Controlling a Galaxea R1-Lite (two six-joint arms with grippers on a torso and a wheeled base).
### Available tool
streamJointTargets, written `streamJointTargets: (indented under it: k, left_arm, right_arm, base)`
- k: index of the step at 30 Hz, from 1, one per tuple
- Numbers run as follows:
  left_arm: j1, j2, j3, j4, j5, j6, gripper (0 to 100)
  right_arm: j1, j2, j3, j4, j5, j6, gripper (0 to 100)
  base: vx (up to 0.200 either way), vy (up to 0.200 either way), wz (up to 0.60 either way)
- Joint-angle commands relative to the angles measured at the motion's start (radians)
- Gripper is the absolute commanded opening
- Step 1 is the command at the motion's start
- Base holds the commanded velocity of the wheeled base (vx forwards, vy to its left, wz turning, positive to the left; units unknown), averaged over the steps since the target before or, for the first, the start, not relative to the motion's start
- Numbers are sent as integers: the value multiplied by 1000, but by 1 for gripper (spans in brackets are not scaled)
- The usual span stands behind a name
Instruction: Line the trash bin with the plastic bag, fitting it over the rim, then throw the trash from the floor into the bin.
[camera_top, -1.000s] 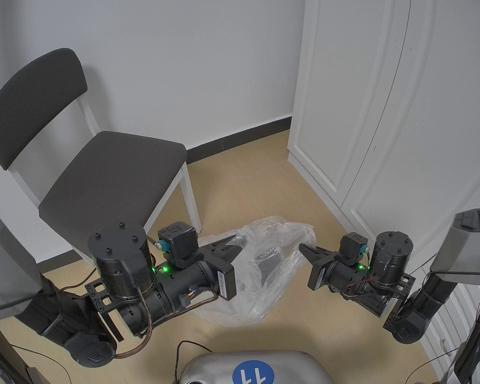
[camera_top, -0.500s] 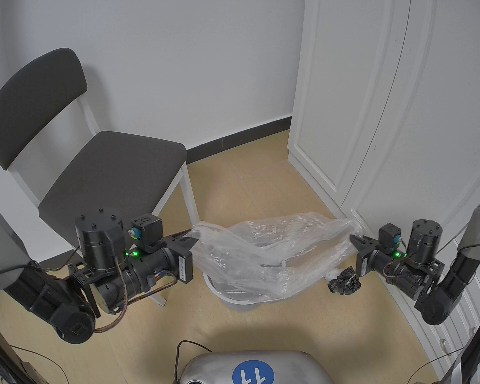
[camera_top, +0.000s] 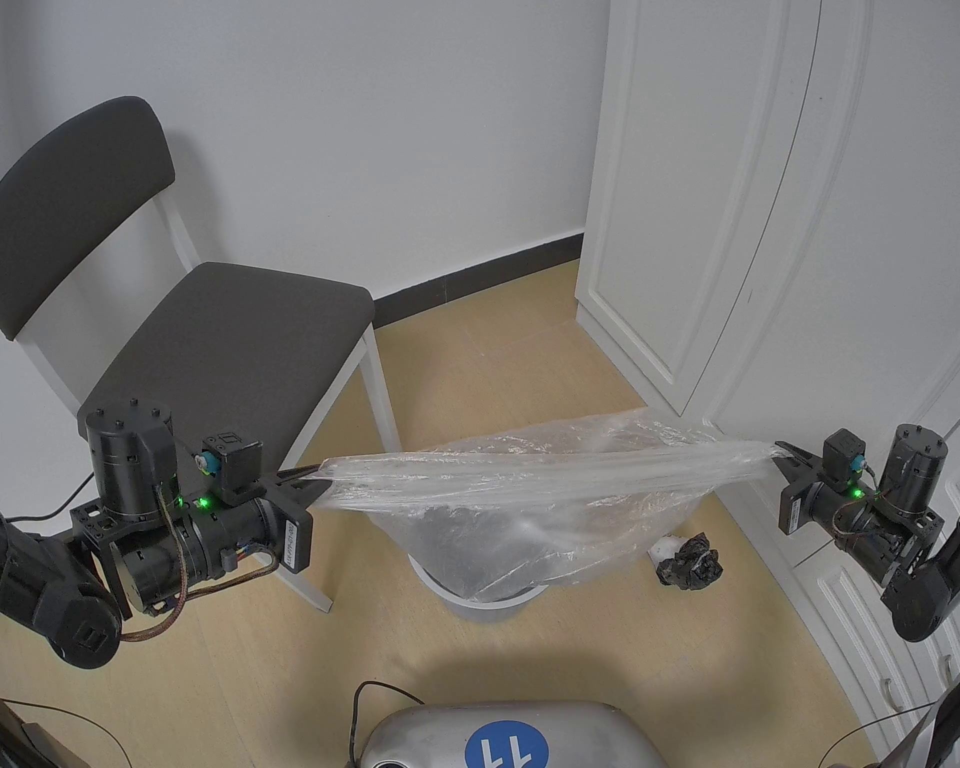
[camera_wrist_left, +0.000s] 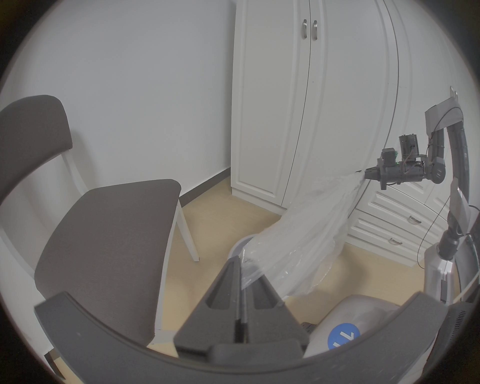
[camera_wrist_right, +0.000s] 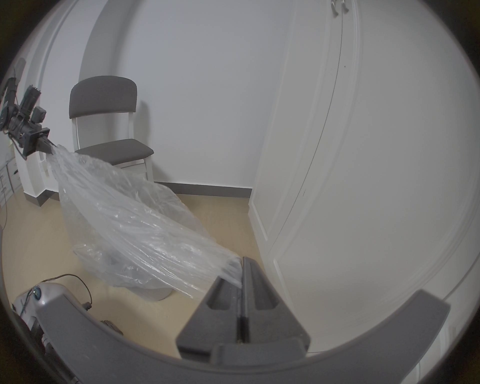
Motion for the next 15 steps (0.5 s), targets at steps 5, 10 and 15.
streamJointTargets:
  k: [5,10,15]
  left_arm:
    - [30,-5,-12,-1,9,9,0]
    - [53,-11,-14,-1,9,14,0]
    - [88,-8,-17,-1,11,58,0]
  right_arm:
    - [-5,-77,44,-1,-1,-46,0]
    - [-5,-102,64,-1,-1,-63,0]
    - [-12,-114,71,1,-1,-80,0]
  base:
    - [0,0,0]
    - [0,0,0]
    - [0,0,0]
